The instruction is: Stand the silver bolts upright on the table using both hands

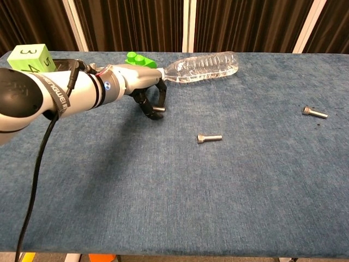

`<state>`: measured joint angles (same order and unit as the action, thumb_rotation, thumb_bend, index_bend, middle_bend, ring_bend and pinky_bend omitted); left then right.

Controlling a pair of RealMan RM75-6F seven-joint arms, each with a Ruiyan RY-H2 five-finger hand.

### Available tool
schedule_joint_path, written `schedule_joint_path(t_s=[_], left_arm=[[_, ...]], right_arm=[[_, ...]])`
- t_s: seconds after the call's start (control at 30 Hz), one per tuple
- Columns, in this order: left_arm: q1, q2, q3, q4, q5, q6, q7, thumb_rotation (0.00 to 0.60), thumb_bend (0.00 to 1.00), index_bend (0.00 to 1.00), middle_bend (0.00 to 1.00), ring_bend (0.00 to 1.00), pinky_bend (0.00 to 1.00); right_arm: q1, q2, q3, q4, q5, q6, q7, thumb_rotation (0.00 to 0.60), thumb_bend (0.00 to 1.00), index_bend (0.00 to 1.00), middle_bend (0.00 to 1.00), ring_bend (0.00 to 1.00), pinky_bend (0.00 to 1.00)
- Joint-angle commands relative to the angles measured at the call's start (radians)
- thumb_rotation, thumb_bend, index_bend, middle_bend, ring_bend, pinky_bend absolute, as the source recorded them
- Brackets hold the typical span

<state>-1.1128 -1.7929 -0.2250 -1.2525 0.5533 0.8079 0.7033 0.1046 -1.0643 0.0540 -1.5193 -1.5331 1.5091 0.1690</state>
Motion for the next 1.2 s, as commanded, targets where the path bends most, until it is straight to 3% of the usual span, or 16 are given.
schedule_joint_path(t_s=[0.03, 0.2, 0.6, 0.87, 1.2], left_arm=[[-0.003, 0.005, 0.003, -0.014, 0.000, 0.002, -0.006, 0.467, 0.29, 0.47, 0.17, 0.04, 0.00], [-0.008, -0.012, 0.007, 0.009, 0.003, 0.013, -0.016, 0.476, 0.30, 0.48, 0.17, 0.04, 0.00], [-0.002, -0.036, 0.018, 0.053, 0.027, 0.016, -0.044, 0.580, 0.34, 0.52, 0.17, 0.04, 0.00], [0.000, -0.042, 0.013, 0.056, 0.037, 0.016, -0.059, 0.582, 0.37, 0.53, 0.18, 0.04, 0.00], [0.033, 0.023, -0.027, -0.029, 0.079, 0.021, -0.152, 0.581, 0.38, 0.53, 0.18, 0.04, 0.00]], right_arm=[[-0.002, -0.002, 0.001, 0.002, 0.000, 0.001, 0.001, 0.600, 0.10, 0.06, 0.17, 0.00, 0.00], [-0.004, -0.003, 0.002, 0.005, 0.000, -0.001, 0.004, 0.600, 0.10, 0.06, 0.18, 0.00, 0.00], [-0.005, -0.006, 0.007, 0.010, 0.004, -0.008, 0.011, 0.600, 0.10, 0.07, 0.18, 0.00, 0.00], [-0.009, -0.005, 0.009, 0.011, 0.005, -0.005, 0.014, 0.600, 0.10, 0.07, 0.18, 0.00, 0.00], [-0.009, -0.007, 0.013, 0.009, 0.002, -0.003, 0.014, 0.600, 0.10, 0.07, 0.18, 0.00, 0.00]])
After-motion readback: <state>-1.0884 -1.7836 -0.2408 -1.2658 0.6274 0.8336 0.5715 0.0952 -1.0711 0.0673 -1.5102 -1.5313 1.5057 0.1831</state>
